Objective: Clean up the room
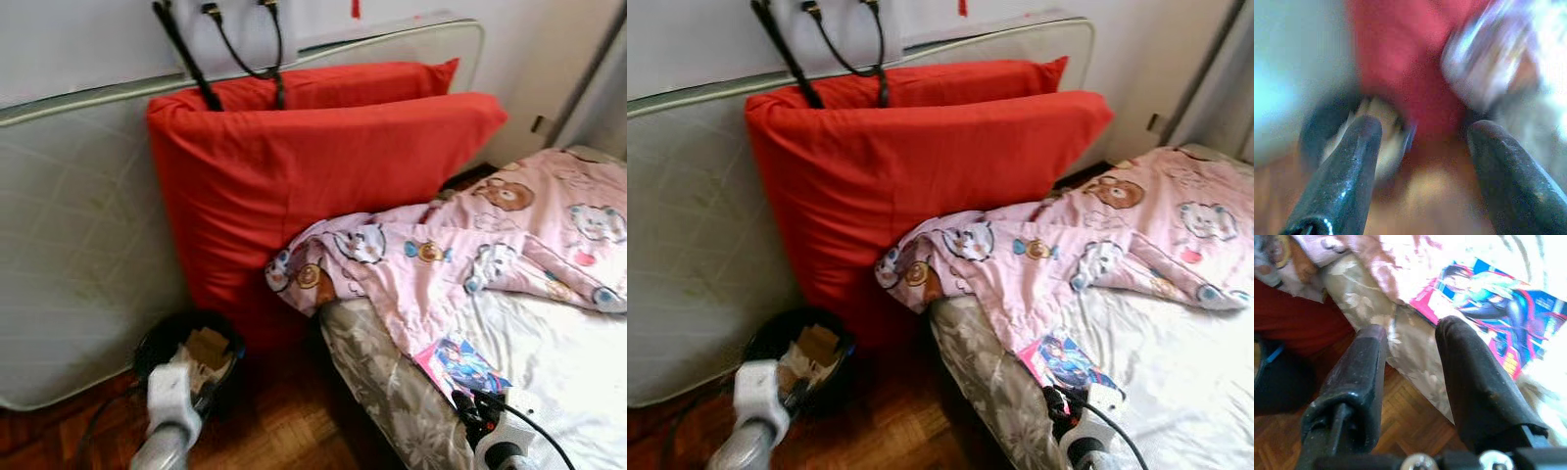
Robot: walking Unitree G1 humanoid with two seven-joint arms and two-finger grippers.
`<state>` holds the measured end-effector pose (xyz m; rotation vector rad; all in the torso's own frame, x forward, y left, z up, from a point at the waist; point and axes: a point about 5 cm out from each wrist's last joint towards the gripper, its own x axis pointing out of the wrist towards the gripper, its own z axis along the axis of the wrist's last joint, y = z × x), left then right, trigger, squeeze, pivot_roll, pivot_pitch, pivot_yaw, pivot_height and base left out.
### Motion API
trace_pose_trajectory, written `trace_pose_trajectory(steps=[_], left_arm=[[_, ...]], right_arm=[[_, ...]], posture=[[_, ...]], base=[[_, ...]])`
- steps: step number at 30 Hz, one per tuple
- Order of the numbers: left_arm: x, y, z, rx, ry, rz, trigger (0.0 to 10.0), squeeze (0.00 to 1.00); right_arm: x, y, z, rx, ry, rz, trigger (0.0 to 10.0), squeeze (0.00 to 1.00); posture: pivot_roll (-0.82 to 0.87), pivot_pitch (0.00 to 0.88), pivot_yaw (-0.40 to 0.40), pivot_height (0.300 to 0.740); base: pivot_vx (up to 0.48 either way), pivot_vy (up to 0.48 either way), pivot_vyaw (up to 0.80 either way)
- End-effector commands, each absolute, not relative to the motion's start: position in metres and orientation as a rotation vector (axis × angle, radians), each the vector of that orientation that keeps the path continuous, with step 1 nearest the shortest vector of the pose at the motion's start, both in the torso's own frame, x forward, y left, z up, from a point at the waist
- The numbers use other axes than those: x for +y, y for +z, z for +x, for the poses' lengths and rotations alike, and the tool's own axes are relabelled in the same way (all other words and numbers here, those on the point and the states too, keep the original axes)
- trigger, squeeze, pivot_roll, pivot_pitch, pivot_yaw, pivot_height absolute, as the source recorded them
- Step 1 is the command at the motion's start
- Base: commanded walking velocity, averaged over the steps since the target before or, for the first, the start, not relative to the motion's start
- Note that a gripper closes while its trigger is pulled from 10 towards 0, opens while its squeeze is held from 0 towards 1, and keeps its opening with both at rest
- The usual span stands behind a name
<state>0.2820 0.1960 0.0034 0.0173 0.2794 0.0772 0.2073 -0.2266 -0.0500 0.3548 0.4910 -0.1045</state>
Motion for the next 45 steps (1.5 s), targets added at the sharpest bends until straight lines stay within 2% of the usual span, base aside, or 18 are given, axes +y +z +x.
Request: trace_pose_trajectory(steps=[1, 15, 16, 17, 18, 20, 31, 38, 45], left_arm=[[0.196, 0.031, 0.302, 0.139, 0.056, 0.072, 10.0, 0.0], [0.19, 0.024, 0.28, 0.07, 0.035, 0.076, 10.0, 0.0], [0.19, 0.023, 0.277, 0.068, 0.031, 0.078, 10.0, 0.0], [0.19, 0.02, 0.271, 0.07, 0.024, 0.081, 10.0, 0.0], [0.189, 0.018, 0.268, 0.073, 0.021, 0.082, 10.0, 0.0], [0.189, 0.014, 0.262, 0.082, 0.014, 0.081, 10.0, 0.0], [0.188, 0.011, 0.25, 0.089, 0.035, 0.066, 10.0, 0.0], [0.2, 0.012, 0.238, 0.083, 0.05, 0.088, 10.0, 0.0], [0.204, 0.012, 0.233, 0.097, 0.064, 0.09, 10.0, 0.0]], right_arm=[[-0.23, -0.05, 0.204, 0.481, -0.114, 0.356, 10.0, 0.0], [-0.241, -0.053, 0.182, 0.423, -0.151, 0.344, 10.0, 0.0], [-0.228, -0.032, 0.221, 0.311, -0.097, 0.305, 10.0, 0.0], [-0.206, 0.008, 0.273, 0.135, -0.037, 0.277, 10.0, 0.0], [-0.2, 0.021, 0.286, 0.083, -0.026, 0.28, 10.0, 0.0], [-0.199, 0.026, 0.289, 0.063, -0.027, 0.283, 10.0, 0.0], [-0.216, 0.019, 0.276, 0.083, -0.137, 0.242, 10.0, 0.0], [-0.226, 0.002, 0.24, 0.11, -0.166, 0.177, 10.0, 0.0], [-0.231, 0.002, 0.239, 0.149, -0.175, 0.144, 10.0, 0.0]], posture=[[-0.03, 0.0, -0.038, 0.736], [-0.02, 0.0, -0.062, 0.736], [-0.02, 0.0, -0.062, 0.736], [-0.02, 0.0, -0.064, 0.736], [-0.02, 0.0, -0.065, 0.736], [-0.01, 0.0, -0.069, 0.736], [0.02, 0.0, -0.081, 0.736], [0.01, 0.0, -0.077, 0.736], [0.0, 0.0, -0.092, 0.736]], base=[[0.0, 0.0, 0.0], [0.0, 0.0, 0.0], [0.0, 0.0, 0.0], [0.0, 0.0, 0.0], [0.0, 0.0, 0.0], [0.0, 0.0, 0.0], [0.0, 0.0, 0.0], [0.0, 0.0, 0.0], [0.0, 0.0, 0.0]])
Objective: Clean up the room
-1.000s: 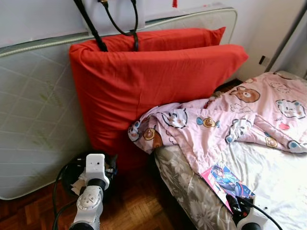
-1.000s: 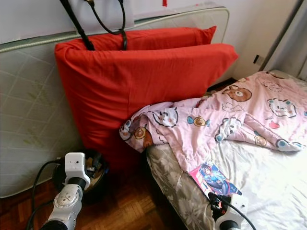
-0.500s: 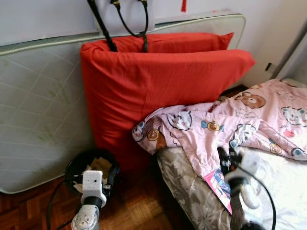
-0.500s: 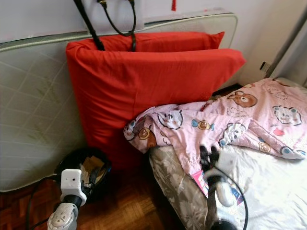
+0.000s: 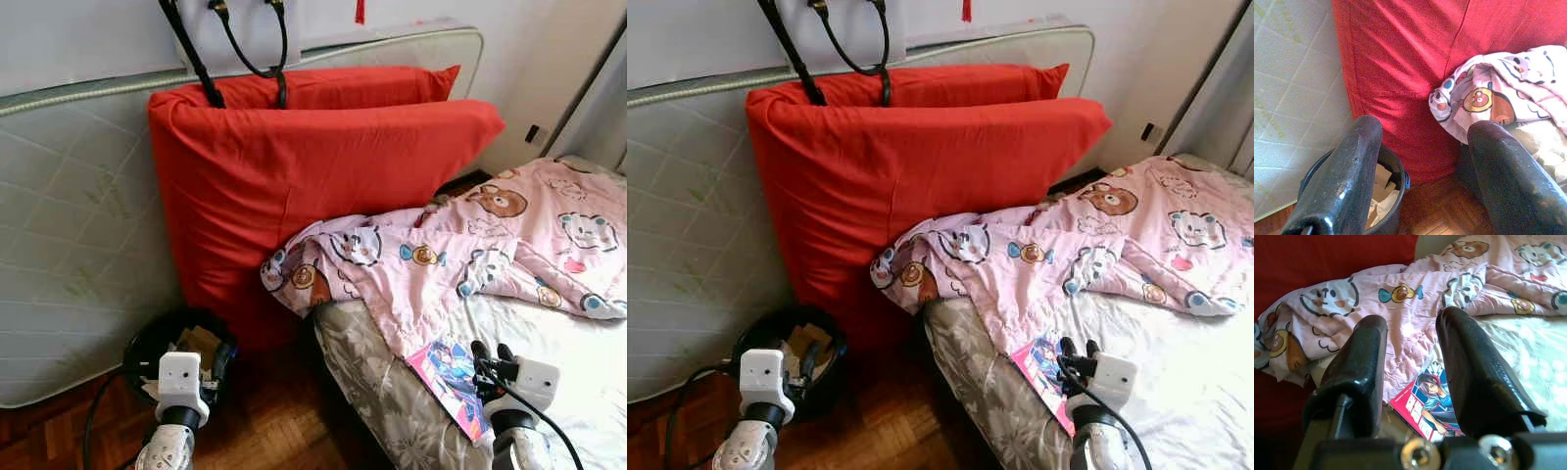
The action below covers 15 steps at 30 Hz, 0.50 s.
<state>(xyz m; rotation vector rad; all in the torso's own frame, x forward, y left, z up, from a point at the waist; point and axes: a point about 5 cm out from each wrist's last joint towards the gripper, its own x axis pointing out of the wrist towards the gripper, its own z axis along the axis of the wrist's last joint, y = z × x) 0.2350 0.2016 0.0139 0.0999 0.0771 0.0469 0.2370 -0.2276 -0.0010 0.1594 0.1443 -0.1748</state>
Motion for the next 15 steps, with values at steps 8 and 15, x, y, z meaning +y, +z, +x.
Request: trace_pose_trajectory(steps=[8, 15], left_arm=[[0.198, 0.01, 0.228, 0.111, 0.052, 0.081, 10.0, 0.0], [0.199, 0.007, 0.227, 0.134, 0.049, 0.082, 10.0, 0.0]], right_arm=[[-0.238, -0.003, 0.237, 0.213, -0.173, 0.125, 10.0, 0.0], [-0.238, -0.006, 0.231, 0.221, -0.187, 0.114, 10.0, 0.0]], posture=[[-0.02, 0.0, -0.089, 0.711], [-0.04, 0.0, -0.079, 0.701]], base=[[0.0, 0.0, 0.0], [0.0, 0.0, 0.0]])
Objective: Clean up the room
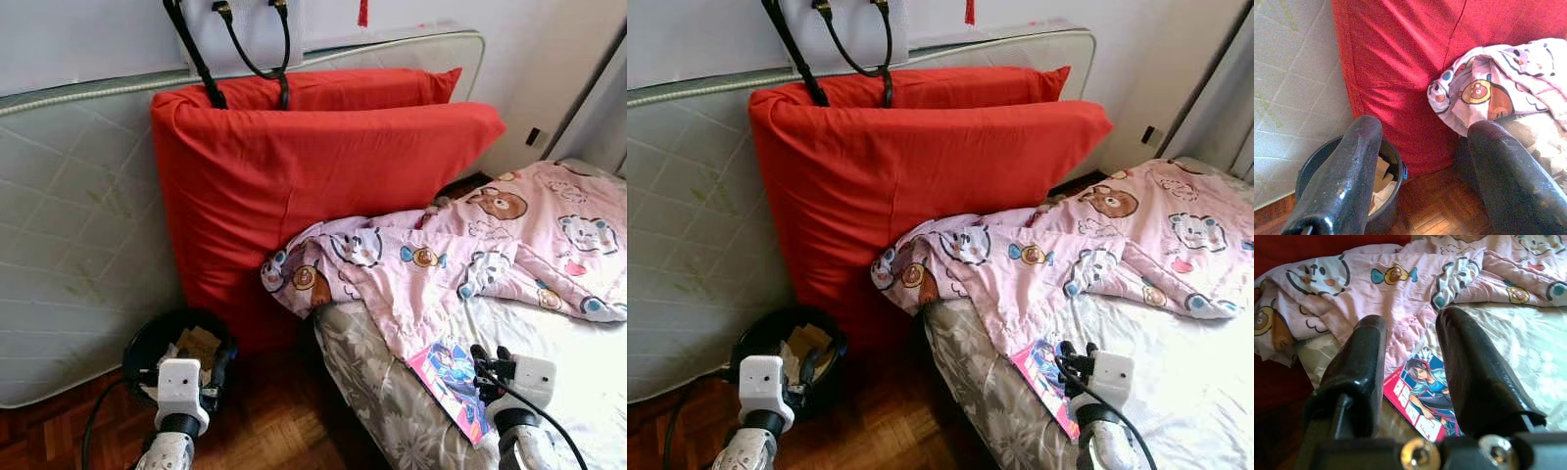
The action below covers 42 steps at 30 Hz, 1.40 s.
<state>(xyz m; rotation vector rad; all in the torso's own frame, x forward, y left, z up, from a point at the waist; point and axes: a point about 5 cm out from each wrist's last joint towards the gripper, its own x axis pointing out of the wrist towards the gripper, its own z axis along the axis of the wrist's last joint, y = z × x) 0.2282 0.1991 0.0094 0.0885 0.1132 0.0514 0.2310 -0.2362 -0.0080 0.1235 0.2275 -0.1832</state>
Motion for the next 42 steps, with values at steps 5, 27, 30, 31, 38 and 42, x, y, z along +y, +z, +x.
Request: trace_pose_trajectory(steps=[5, 27, 30, 31, 38, 42], left_arm=[[0.199, 0.009, 0.227, 0.133, 0.046, 0.083, 10.0, 0.0], [0.199, 0.015, 0.226, 0.125, 0.033, 0.07, 10.0, 0.0], [0.198, 0.015, 0.226, 0.125, 0.029, 0.066, 10.0, 0.0], [0.198, 0.015, 0.226, 0.126, 0.029, 0.066, 10.0, 0.0], [0.196, 0.013, 0.226, 0.14, 0.026, 0.061, 10.0, 0.0], [0.193, 0.012, 0.227, 0.145, 0.025, 0.055, 10.0, 0.0]], right_arm=[[-0.236, -0.011, 0.228, 0.258, -0.194, 0.128, 10.0, 0.0], [-0.228, -0.016, 0.222, 0.265, -0.182, 0.128, 10.0, 0.0], [-0.227, -0.016, 0.221, 0.268, -0.177, 0.13, 10.0, 0.0], [-0.227, -0.016, 0.221, 0.268, -0.177, 0.131, 10.0, 0.0], [-0.227, -0.017, 0.223, 0.293, -0.184, 0.143, 10.0, 0.0], [-0.227, -0.013, 0.224, 0.256, -0.188, 0.138, 10.0, 0.0]], posture=[[-0.04, 0.0, -0.074, 0.697], [-0.04, 0.0, -0.062, 0.677], [-0.04, 0.0, -0.063, 0.677], [-0.04, 0.0, -0.063, 0.677], [-0.04, 0.0, -0.066, 0.667], [-0.05, 0.0, -0.071, 0.657]], base=[[0.0, 0.0, 0.0], [0.0, 0.0, 0.0], [0.0, 0.0, 0.0], [0.0, 0.0, 0.0], [0.0, 0.0, 0.0], [0.0, 0.0, 0.0]])
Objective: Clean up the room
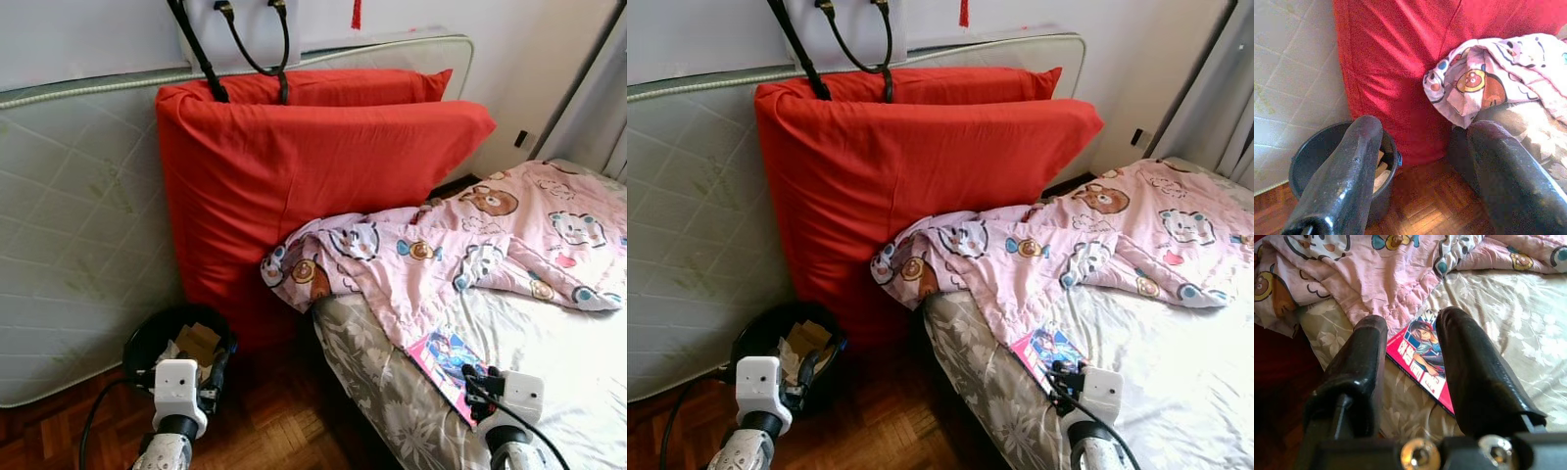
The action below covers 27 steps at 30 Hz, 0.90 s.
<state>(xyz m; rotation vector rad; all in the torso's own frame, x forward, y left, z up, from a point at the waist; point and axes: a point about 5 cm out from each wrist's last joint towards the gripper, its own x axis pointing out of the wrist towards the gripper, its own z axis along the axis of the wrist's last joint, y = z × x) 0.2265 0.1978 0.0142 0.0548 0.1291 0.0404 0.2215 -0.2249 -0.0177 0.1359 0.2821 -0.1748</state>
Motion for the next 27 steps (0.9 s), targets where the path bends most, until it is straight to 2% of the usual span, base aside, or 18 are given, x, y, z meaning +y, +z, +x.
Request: trace_pose_trajectory(steps=[1, 27], left_arm=[[0.193, 0.012, 0.2264, 0.147, 0.027, 0.053, 10.0, 0.0], [0.1957, 0.0136, 0.2301, 0.157, 0.047, 0.028, 10.0, 0.0]], right_arm=[[-0.2269, -0.0135, 0.2243, 0.259, -0.187, 0.138, 10.0, 0.0], [-0.2217, -0.018, 0.2304, 0.301, -0.178, 0.168, 10.0, 0.0]], posture=[[-0.04, 0.001, -0.073, 0.657], [-0.03, 0.015, -0.081, 0.657]], base=[[0.0, 0.0, 0.0], [0.0, 0.0, 0.0]])
